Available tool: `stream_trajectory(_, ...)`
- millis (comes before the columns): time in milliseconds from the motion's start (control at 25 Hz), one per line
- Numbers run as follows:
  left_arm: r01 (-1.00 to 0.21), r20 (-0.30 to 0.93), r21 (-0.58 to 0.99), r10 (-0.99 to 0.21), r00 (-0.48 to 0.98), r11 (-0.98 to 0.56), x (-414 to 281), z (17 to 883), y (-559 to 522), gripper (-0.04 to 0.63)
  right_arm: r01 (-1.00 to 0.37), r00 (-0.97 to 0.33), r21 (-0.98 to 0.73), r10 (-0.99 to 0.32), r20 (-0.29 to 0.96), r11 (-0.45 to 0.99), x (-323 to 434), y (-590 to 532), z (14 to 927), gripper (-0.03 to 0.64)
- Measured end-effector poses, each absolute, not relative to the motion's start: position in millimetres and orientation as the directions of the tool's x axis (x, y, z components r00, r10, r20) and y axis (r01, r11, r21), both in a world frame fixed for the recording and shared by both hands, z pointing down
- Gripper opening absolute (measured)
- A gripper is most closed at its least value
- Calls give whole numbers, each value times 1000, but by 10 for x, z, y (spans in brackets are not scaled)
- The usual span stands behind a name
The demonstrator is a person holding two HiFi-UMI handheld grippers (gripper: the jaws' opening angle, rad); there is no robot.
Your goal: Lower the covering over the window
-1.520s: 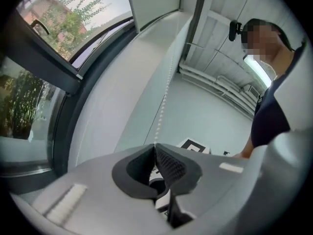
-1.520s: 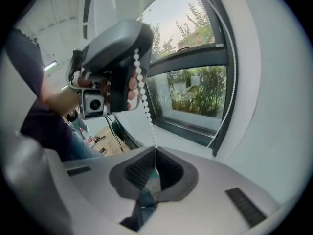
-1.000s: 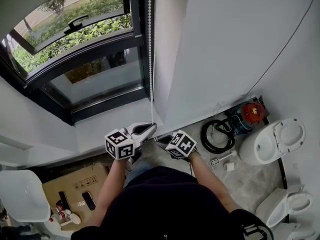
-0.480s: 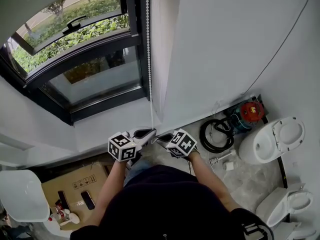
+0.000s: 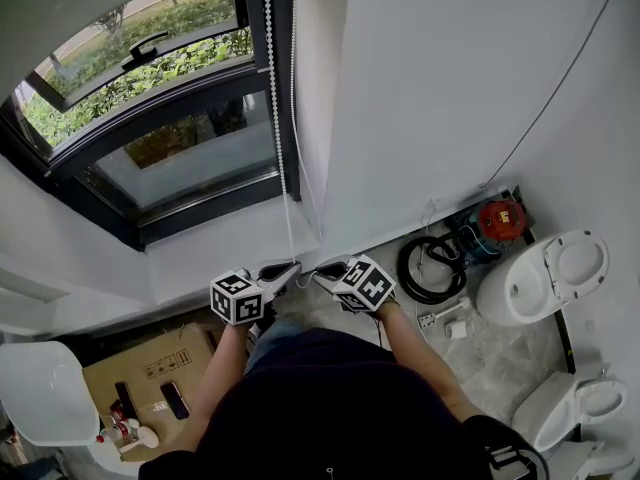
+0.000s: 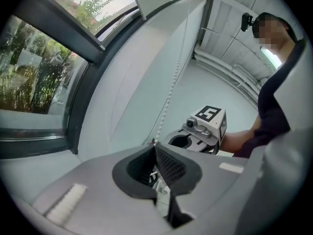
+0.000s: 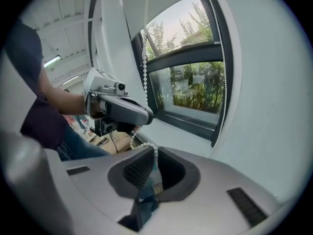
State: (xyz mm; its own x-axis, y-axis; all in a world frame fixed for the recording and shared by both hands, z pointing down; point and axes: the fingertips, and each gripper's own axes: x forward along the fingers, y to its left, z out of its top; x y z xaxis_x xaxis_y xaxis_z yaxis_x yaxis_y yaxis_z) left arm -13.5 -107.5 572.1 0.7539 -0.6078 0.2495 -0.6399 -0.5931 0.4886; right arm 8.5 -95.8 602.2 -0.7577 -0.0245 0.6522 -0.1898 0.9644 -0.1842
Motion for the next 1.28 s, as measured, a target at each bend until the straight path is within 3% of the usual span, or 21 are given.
stream_trajectory(360, -627, 243, 499, -598, 764, -598, -73, 5729, -1104, 12, -226, -836, -168, -103, 539, 959, 260, -1235, 5367, 15)
stream_trajectory(560, -623, 242, 499, -594, 767, -602, -27, 5729, -1095, 12, -175, -844, -104, -94, 528, 979, 314, -1267, 4901, 18)
stream_trajectory(800, -626, 241, 500, -598, 764, -598, -49, 5737, -1081, 12, -152, -947, -119, -111, 302, 981, 240, -1292, 4116, 18)
stream_trajectory(1120, -608, 238, 504, -579, 780, -613, 57, 5734, -1091, 12, -138, -967, -114, -109, 231, 984, -100, -1327, 3910, 22)
stream_trajectory(1280, -603, 238, 507, -572, 785, -616, 78, 5729, -1077, 12, -119, -976, -162, -85, 200, 980, -278, -1306, 3908, 100)
